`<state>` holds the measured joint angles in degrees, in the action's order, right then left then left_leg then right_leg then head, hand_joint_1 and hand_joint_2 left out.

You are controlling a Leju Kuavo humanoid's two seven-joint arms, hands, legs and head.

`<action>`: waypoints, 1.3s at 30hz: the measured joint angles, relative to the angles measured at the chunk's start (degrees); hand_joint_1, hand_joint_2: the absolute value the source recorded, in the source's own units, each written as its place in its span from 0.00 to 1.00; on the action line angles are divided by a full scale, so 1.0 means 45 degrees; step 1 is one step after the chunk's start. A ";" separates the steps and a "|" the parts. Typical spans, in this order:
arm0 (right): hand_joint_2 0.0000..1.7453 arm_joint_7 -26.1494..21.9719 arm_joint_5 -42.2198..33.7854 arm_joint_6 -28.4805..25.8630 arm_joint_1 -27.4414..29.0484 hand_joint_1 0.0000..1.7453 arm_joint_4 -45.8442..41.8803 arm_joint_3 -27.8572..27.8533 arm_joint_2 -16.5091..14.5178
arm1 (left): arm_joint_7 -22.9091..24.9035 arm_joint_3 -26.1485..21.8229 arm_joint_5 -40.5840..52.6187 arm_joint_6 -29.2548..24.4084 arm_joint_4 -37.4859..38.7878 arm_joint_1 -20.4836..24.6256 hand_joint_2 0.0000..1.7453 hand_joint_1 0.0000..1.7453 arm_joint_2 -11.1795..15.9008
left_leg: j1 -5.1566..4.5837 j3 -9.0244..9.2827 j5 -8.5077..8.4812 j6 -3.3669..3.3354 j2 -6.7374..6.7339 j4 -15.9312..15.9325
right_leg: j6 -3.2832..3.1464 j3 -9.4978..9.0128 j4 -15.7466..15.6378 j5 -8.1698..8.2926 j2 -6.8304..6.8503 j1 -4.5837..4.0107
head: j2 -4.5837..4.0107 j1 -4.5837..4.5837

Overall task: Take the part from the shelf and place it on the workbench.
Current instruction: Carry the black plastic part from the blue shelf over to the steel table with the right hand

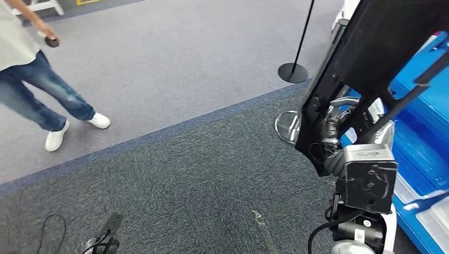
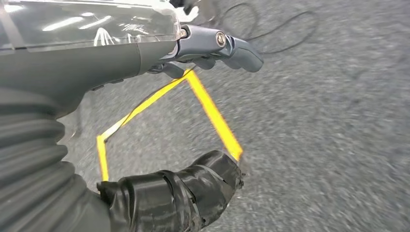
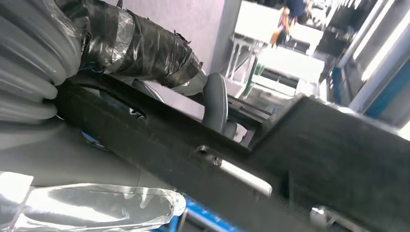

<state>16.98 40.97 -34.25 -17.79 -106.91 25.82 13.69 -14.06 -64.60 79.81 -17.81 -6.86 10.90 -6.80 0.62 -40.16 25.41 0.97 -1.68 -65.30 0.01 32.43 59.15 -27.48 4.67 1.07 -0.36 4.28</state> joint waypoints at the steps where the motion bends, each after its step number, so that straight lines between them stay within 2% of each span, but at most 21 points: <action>1: 1.00 0.0021 0.0049 0.0026 -0.0048 1.00 0.0008 0.0029 0.0038 | 0.0001 -0.0006 0.0001 0.0000 0.0001 0.0007 1.00 0.00 0.0000 | -0.0051 0.0417 -0.0227 -0.0080 -0.0244 0.0749 | 0.0050 -0.0041 -0.0005 -0.0033 0.0143 -0.0032 | 0.0000 -0.0009; 3: 1.00 0.0034 0.0089 0.0050 -0.0140 1.00 0.0036 0.0091 0.0114 | 0.0001 -0.0016 0.0006 0.0002 0.0006 0.0012 1.00 0.00 -0.0001 | -0.0157 0.0734 -0.0300 -0.0280 -0.0460 0.1356 | 0.0175 -0.0114 -0.0058 -0.0072 0.0368 -0.0100 | 0.0000 -0.0018; 6: 1.00 0.0095 0.0095 0.0080 -0.0231 1.00 0.0095 0.0229 0.0196 | 0.0005 -0.0038 0.0013 0.0000 0.0010 -0.0036 1.00 0.00 -0.0010 | -0.0139 0.0768 -0.0371 -0.0527 -0.0029 0.1467 | 0.0396 -0.0216 -0.0105 -0.0171 0.0511 -0.0109 | -0.0001 -0.0030; 8: 1.00 0.0174 0.0054 0.0161 -0.0262 1.00 0.0126 0.0278 0.0289 | 0.0006 -0.0046 0.0046 -0.0001 0.0012 -0.0025 1.00 0.00 -0.0026 | -0.0073 0.0857 -0.0435 -0.0700 0.0265 0.1600 | 0.0469 0.0115 0.0661 -0.0672 -0.0132 -0.0053 | 0.0001 -0.0091; 10: 1.00 0.0230 -0.0098 0.0301 -0.0258 1.00 0.0181 0.0331 0.0392 | 0.0005 -0.0057 0.0104 0.0000 0.0013 0.0011 1.00 0.00 -0.0034 | -0.0085 0.0871 -0.0443 -0.0811 0.0586 0.1616 | 0.0455 0.0958 0.2330 -0.1406 -0.0841 -0.0041 | 0.0000 -0.0156; 12: 1.00 0.0248 -0.0347 0.0420 -0.0246 1.00 0.0251 0.0371 0.0466 | 0.0002 -0.0072 0.0152 0.0000 0.0013 0.0016 1.00 0.00 -0.0034 | -0.0114 0.0868 -0.0427 -0.0846 0.0940 0.1579 | 0.0444 0.1609 0.3393 -0.1568 -0.1014 -0.0049 | -0.0002 -0.0163; 14: 1.00 0.0248 -0.0607 0.0466 -0.0249 1.00 0.0304 0.0380 0.0531 | -0.0001 -0.0101 0.0181 0.0000 0.0013 0.0014 1.00 0.00 -0.0034 | -0.0124 0.0869 -0.0399 -0.0850 0.1323 0.1494 | 0.0405 0.1430 0.2679 -0.0836 -0.1111 -0.0037 | -0.0002 -0.0161; 16: 1.00 0.0233 -0.0802 0.0464 -0.0264 1.00 0.0319 0.0385 0.0597 | -0.0004 -0.0142 0.0217 0.0000 0.0013 0.0023 1.00 0.00 -0.0050 | -0.0119 0.0835 -0.0356 -0.0805 0.1693 0.1392 | 0.0320 0.0793 0.1047 -0.0015 -0.1669 0.0001 | -0.0002 -0.0161; 18: 1.00 0.0210 -0.0893 0.0433 -0.0283 1.00 0.0306 0.0387 0.0661 | -0.0004 -0.0204 0.0268 0.0000 0.0013 0.0035 1.00 0.00 -0.0069 | -0.0078 0.0712 -0.0357 -0.0683 0.1996 0.1324 | 0.0268 0.0410 0.0149 0.0196 -0.2167 0.0015 | 0.0000 -0.0157; 20: 1.00 0.0199 -0.0914 0.0410 -0.0311 1.00 0.0282 0.0390 0.0699 | -0.0004 -0.0265 0.0315 0.0001 0.0013 0.0007 1.00 0.00 -0.0070 | -0.0018 0.0608 -0.0429 -0.0501 0.2325 0.1364 | 0.0228 0.0302 0.0006 0.0182 -0.2025 -0.0014 | 0.0001 -0.0154; 22: 1.00 0.0200 -0.0901 0.0409 -0.0352 1.00 0.0254 0.0391 0.0715 | -0.0024 -0.0287 0.0363 0.0006 0.0021 -0.0052 1.00 0.00 -0.0084 | -0.0041 0.0546 -0.0406 -0.0376 0.2040 0.1305 | 0.0134 0.0152 -0.0168 0.0248 -0.1686 0.0028 | -0.0001 -0.0140; 23: 1.00 0.0202 -0.0886 0.0405 -0.0365 1.00 0.0231 0.0391 0.0719 | -0.0041 -0.0288 0.0384 0.0007 0.0024 -0.0056 1.00 0.00 -0.0095 | -0.0078 0.0434 -0.0258 -0.0335 0.1611 0.1061 | 0.0070 0.0058 -0.0265 0.0271 -0.1511 0.0054 | -0.0001 -0.0112; 25: 1.00 0.0207 -0.0854 0.0398 -0.0369 1.00 0.0177 0.0391 0.0738 | -0.0072 -0.0288 0.0409 0.0005 0.0028 -0.0022 1.00 0.00 -0.0112 | -0.0073 -0.0196 0.0405 -0.0244 0.0723 -0.0249 | -0.0023 -0.0082 -0.0350 0.0255 -0.1123 0.0026 | -0.0001 -0.0061; 27: 1.00 0.0213 -0.0826 0.0395 -0.0354 1.00 0.0140 0.0391 0.0756 | -0.0081 -0.0290 0.0412 0.0000 0.0028 -0.0005 1.00 0.00 -0.0112 | 0.0020 -0.1019 0.0973 -0.0144 0.0476 -0.1818 | -0.0053 -0.0141 -0.0343 0.0196 -0.0709 0.0007 | -0.0001 -0.0037; 28: 1.00 0.0216 -0.0816 0.0394 -0.0340 1.00 0.0136 0.0391 0.0759 | -0.0081 -0.0291 0.0413 0.0000 0.0028 -0.0021 1.00 0.00 -0.0110 | 0.0065 -0.1186 0.0953 -0.0103 0.0452 -0.2091 | -0.0034 -0.0164 -0.0340 0.0160 -0.0527 0.0014 | -0.0001 -0.0035; 29: 1.00 0.0219 -0.0808 0.0392 -0.0327 1.00 0.0126 0.0391 0.0761 | -0.0081 -0.0293 0.0414 0.0000 0.0028 -0.0036 1.00 0.00 -0.0108 | 0.0107 -0.1109 0.0725 -0.0065 0.0422 -0.1893 | 0.0001 -0.0192 -0.0332 0.0121 -0.0359 0.0027 | -0.0001 -0.0034; 32: 1.00 0.0223 -0.0701 0.0382 -0.0322 1.00 0.0032 0.0391 0.0771 | -0.0080 -0.0295 0.0432 0.0001 0.0029 -0.0034 1.00 0.00 -0.0109 | 0.0119 0.0142 -0.0297 -0.0015 -0.0094 0.0514 | 0.0221 -0.0344 -0.0257 -0.0089 0.0120 0.0044 | -0.0002 -0.0029; 34: 1.00 0.0238 -0.0514 0.0388 -0.0336 1.00 -0.0051 0.0392 0.0797 | -0.0069 -0.0307 0.0453 0.0002 0.0033 -0.0021 1.00 0.00 -0.0122 | 0.0028 0.0534 -0.0412 -0.0191 -0.0281 0.1258 | 0.0397 -0.0419 -0.0242 -0.0204 0.0354 -0.0025 | -0.0002 -0.0032; 36: 1.00 0.0271 -0.0328 0.0406 -0.0348 1.00 -0.0136 0.0401 0.0818 | -0.0058 -0.0329 0.0486 0.0000 0.0035 -0.0024 1.00 0.00 -0.0120 | -0.0027 0.0517 -0.0396 -0.0446 -0.0002 0.1256 | 0.0535 -0.0502 -0.0304 -0.0252 0.0550 -0.0032 | 0.0000 -0.0030; 37: 1.00 0.0315 -0.0248 0.0412 -0.0355 1.00 -0.0180 0.0406 0.0826 | -0.0057 -0.0344 0.0508 -0.0004 0.0035 -0.0030 1.00 0.00 -0.0115 | -0.0024 0.0524 -0.0396 -0.0520 0.0129 0.1280 | 0.0598 -0.0532 -0.0280 -0.0321 0.0472 0.0006 | 0.0000 -0.0039; 39: 1.00 0.0404 -0.0111 0.0407 -0.0355 1.00 -0.0266 0.0410 0.0841 | -0.0057 -0.0368 0.0550 -0.0010 0.0035 -0.0004 1.00 0.00 -0.0112 | 0.0011 0.0580 -0.0397 -0.0669 0.0382 0.1321 | 0.0650 -0.0283 0.0341 -0.0754 -0.0134 0.0068 | -0.0001 -0.0093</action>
<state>18.80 40.47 -32.42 -19.39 -108.11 27.67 17.47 -14.32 -66.26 82.28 -17.86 -6.70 10.89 -7.30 0.67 -37.55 23.62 -2.04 0.04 -59.36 2.93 31.16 60.68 -30.87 4.07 1.38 -0.37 3.86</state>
